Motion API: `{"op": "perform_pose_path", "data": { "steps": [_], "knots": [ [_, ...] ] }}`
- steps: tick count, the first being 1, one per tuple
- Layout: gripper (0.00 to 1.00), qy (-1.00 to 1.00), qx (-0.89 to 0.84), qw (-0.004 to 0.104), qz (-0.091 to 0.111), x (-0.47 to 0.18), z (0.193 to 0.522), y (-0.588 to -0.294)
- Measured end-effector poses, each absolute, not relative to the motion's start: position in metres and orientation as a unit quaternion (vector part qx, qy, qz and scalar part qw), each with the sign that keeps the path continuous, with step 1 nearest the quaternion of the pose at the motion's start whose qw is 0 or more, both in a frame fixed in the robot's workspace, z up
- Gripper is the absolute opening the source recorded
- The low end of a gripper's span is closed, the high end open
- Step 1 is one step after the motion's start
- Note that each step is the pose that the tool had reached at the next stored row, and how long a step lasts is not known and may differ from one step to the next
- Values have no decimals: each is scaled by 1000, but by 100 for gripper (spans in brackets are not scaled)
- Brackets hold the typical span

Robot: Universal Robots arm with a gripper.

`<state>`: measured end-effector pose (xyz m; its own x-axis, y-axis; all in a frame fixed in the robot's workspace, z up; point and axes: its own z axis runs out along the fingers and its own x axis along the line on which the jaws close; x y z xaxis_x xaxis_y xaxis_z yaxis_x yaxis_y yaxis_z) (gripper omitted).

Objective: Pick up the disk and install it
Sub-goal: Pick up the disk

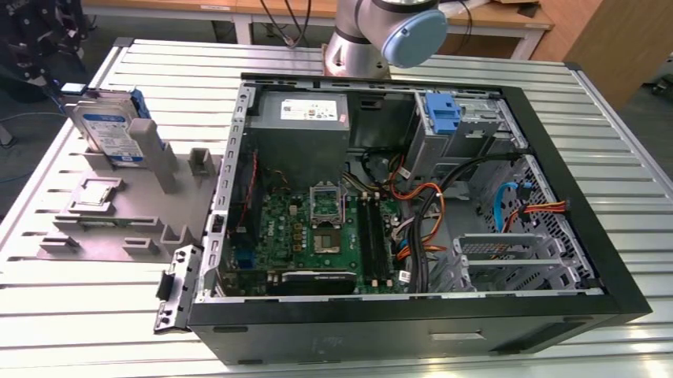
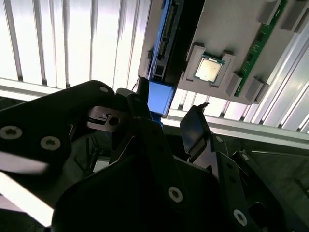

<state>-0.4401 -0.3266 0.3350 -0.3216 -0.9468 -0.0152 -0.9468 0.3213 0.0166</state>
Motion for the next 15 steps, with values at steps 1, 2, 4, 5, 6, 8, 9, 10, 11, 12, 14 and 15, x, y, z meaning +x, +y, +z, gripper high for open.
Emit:
{"op": "perform_pose_path", "data": {
  "steps": [1,2,4,5,6,8,9,10,11,12,14,15],
  "knots": [
    [53,813,-583,1,11,-441,335,-327],
    [53,813,-583,2,11,-441,334,-327],
    [53,813,-583,2,11,-442,333,-327],
    [53,812,-584,2,11,-442,333,-327],
    [53,810,-586,2,11,-442,333,-327],
    [53,807,-590,2,11,-442,332,-327],
    [53,805,-593,2,11,-442,332,-327],
    [53,803,-596,2,11,-442,332,-327],
    [53,800,-600,2,11,-442,332,-327],
    [53,797,-604,2,10,-442,331,-327],
    [53,791,-612,2,10,-442,331,-327],
    [53,790,-613,3,10,-443,330,-327]
  ]
}}
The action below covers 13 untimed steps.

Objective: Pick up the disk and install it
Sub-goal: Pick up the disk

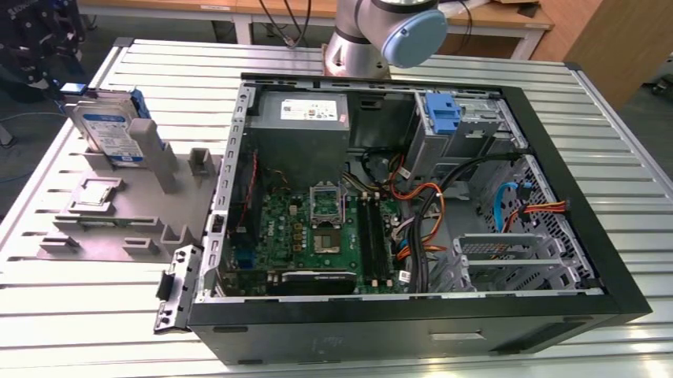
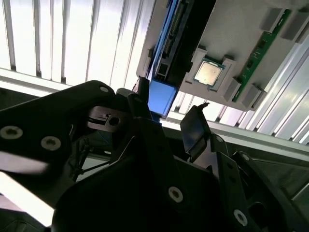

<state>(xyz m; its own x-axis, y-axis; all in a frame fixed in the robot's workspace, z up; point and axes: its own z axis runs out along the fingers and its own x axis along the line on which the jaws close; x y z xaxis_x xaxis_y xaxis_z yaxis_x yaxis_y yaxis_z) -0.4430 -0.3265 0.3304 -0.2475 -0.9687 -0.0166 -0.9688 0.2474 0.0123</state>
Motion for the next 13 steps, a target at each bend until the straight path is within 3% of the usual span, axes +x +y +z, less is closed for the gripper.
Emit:
{"op": "perform_pose_path", "data": {
  "steps": [13],
  "knots": [
    [53,757,-654,4,9,-444,319,-327]
  ]
}}
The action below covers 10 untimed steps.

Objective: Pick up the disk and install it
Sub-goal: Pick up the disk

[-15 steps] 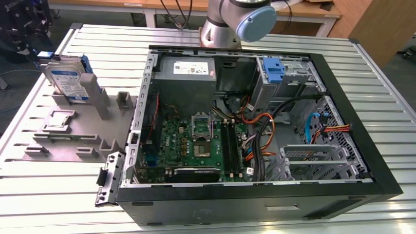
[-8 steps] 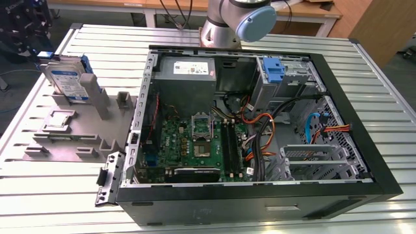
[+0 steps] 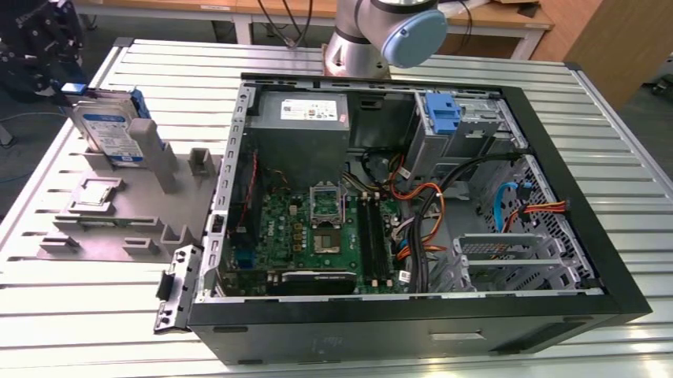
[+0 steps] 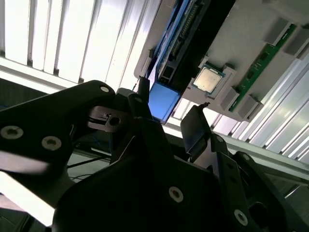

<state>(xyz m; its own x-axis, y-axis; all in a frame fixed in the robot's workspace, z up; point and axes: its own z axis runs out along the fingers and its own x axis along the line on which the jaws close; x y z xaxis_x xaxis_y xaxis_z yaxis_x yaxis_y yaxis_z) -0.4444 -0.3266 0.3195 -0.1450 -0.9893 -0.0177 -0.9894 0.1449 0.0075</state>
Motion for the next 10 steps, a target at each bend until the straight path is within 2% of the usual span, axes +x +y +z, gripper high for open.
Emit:
{"op": "perform_pose_path", "data": {
  "steps": [8,9,10],
  "knots": [
    [52,756,-655,4,9,-444,309,-327],
    [45,756,-655,4,9,-444,308,-327],
    [45,756,-655,4,9,-444,307,-327]
  ]
}}
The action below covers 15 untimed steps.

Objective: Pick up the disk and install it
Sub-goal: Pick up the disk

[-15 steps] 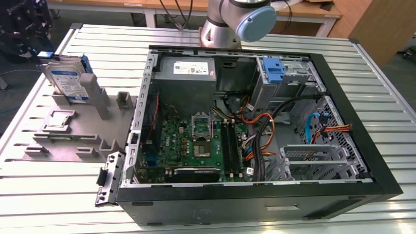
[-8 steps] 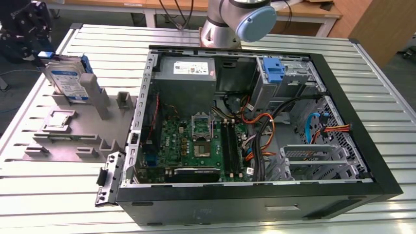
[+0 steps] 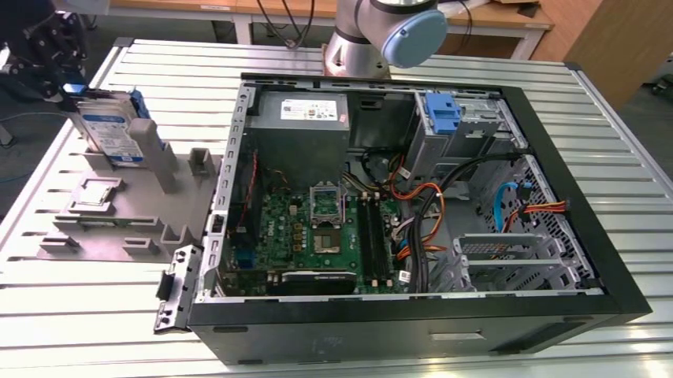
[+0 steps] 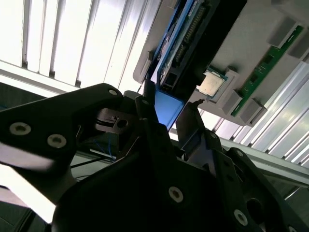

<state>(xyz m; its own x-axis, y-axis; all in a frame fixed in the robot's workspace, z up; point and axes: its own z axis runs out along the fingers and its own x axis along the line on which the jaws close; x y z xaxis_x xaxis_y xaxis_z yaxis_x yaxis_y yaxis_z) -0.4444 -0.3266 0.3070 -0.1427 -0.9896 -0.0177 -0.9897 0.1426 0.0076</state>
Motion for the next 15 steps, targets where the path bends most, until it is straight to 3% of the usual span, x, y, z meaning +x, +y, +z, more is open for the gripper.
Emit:
{"op": "perform_pose_path", "data": {
  "steps": [15],
  "knots": [
    [45,756,-655,6,11,-444,298,-325]
  ]
}}
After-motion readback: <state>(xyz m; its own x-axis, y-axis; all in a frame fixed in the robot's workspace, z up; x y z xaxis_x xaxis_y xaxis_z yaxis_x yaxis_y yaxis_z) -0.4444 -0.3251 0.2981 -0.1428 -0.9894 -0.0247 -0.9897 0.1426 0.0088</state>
